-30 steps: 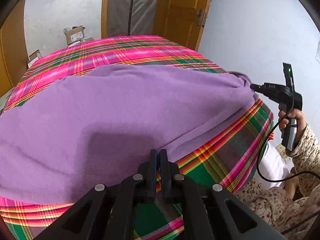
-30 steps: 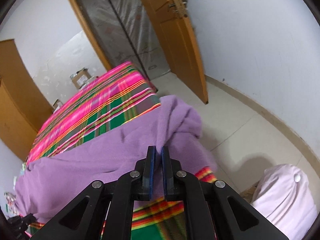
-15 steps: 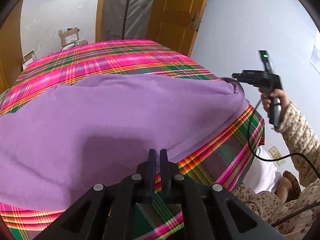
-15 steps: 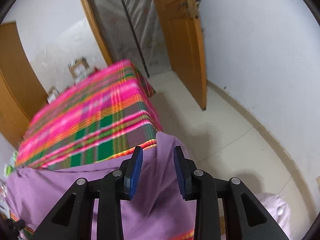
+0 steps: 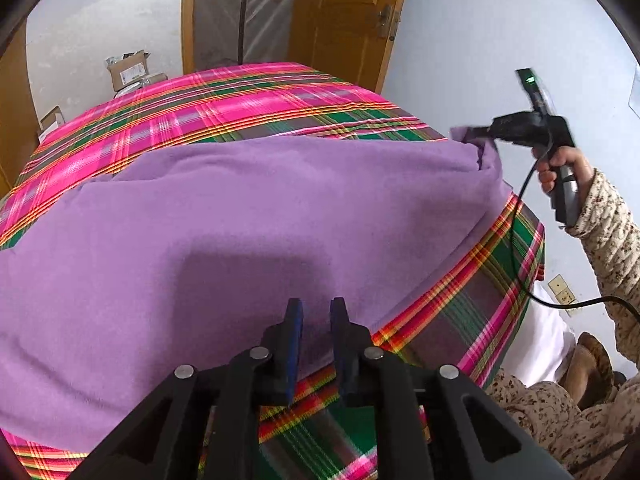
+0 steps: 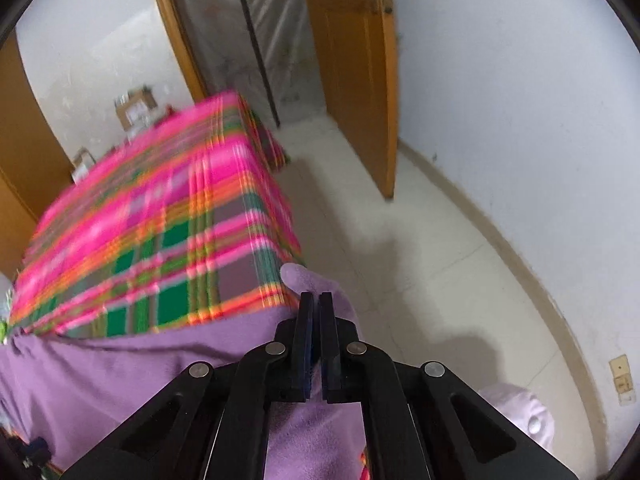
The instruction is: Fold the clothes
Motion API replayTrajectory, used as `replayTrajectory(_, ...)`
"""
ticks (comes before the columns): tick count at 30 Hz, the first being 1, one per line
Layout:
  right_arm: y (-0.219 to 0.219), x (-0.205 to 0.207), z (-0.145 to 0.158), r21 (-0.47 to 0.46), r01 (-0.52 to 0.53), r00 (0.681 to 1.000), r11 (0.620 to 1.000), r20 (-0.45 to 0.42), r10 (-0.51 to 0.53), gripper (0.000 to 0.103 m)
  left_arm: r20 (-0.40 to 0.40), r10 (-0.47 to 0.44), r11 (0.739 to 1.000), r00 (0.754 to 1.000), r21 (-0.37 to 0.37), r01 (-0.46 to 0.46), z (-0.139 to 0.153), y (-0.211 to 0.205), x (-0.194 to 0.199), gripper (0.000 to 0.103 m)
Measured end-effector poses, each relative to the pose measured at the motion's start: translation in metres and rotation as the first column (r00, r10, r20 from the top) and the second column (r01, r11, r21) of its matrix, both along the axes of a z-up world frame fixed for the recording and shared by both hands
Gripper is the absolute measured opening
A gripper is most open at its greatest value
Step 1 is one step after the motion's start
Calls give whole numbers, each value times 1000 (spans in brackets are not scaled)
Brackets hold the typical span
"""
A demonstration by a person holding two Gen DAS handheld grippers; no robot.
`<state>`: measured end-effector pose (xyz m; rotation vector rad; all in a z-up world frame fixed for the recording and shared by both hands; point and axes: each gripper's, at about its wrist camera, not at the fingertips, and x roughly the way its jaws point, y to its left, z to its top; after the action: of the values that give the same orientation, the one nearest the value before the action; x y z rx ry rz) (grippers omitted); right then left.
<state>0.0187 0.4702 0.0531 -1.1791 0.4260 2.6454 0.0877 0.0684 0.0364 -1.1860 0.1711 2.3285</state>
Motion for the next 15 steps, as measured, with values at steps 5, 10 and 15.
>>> replayTrajectory(5,11,11,32,-31,35,990,999,-136,-39,3,-5,8,1000,1000,-16,-8,1,4,-1,14)
replayTrajectory(10,17,24,55,-64,47,968,997,-244,-62,3,-7,-9,1000,1000,-13,9,1,8,1,14)
replayTrajectory(15,33,45,15,-130,97,978,987,-173,-119,3,-10,-28,1000,1000,-10,28,1,11,4,14)
